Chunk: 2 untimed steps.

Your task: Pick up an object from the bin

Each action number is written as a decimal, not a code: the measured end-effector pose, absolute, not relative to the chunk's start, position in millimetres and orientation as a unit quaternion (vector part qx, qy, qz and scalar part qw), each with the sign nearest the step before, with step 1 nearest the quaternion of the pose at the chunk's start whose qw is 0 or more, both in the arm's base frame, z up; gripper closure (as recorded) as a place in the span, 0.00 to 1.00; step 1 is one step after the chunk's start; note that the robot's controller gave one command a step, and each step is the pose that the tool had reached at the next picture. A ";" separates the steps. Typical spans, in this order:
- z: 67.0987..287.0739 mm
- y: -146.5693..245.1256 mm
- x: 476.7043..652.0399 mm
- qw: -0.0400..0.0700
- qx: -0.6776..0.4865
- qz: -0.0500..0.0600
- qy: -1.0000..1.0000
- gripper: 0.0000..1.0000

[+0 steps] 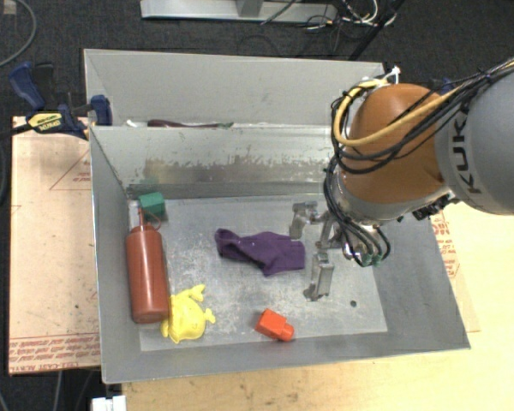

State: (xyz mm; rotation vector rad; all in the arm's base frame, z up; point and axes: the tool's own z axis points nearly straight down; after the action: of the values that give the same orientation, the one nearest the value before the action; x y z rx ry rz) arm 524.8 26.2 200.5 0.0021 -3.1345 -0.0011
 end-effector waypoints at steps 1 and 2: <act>204.6 26.1 526.5 0.000 0.000 -0.001 -1.000 0.00; 171.3 48.0 551.3 -0.005 0.023 0.000 -1.000 0.00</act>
Offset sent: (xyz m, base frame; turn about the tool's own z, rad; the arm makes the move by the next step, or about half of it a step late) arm 0.0665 0.0685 -0.1085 -0.1395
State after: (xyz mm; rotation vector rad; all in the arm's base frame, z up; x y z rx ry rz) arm 551.3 48.0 171.3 0.0731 -3.1498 -0.0002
